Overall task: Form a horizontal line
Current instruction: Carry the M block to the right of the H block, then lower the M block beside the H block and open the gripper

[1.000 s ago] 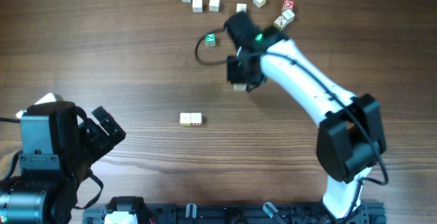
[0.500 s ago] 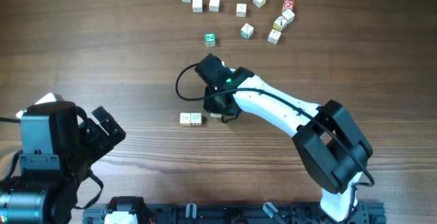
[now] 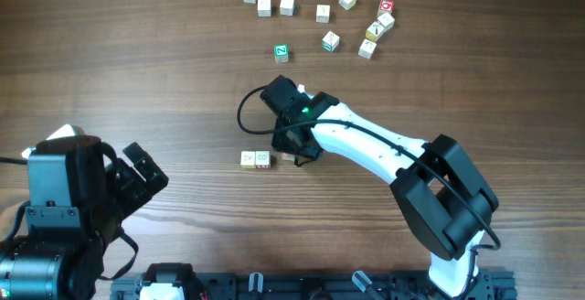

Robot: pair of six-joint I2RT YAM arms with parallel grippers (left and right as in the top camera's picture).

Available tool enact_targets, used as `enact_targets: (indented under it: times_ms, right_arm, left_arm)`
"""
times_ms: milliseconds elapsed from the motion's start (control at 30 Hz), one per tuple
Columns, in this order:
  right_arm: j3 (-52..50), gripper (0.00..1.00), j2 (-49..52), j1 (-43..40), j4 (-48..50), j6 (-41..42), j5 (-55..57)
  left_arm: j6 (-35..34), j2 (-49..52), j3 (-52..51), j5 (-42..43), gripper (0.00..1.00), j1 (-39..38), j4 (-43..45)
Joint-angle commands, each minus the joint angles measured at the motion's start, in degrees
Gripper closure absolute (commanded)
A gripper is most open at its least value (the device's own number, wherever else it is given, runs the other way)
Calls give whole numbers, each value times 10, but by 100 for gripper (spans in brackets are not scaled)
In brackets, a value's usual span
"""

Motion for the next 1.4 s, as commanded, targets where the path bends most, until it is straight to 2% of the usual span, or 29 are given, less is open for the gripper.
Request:
enact_targets:
  times_ms: [0, 567, 600, 633, 700, 967, 1367]
  right_arm:
    - [-2, 54, 3, 3, 0, 4, 14]
    - [-2, 50, 3, 1, 23, 6, 66]
    - [-2, 53, 3, 0, 22, 6, 66]
    - [-2, 60, 3, -2, 22, 6, 66]
    - [-2, 64, 3, -2, 21, 5, 66]
    - [-2, 69, 3, -1, 12, 4, 50]
    - [-2, 70, 3, -1, 1, 6, -2]
  left_arm:
    - [1, -1, 2, 5, 0, 4, 1]
    - [1, -1, 2, 5, 0, 4, 1]
    - [0, -1, 2, 5, 0, 4, 1]
    - [1, -1, 2, 5, 0, 4, 1]
    - [1, -1, 2, 5, 0, 4, 1]
    - [1, -1, 2, 5, 0, 4, 1]
    - [1, -1, 2, 5, 0, 4, 1]
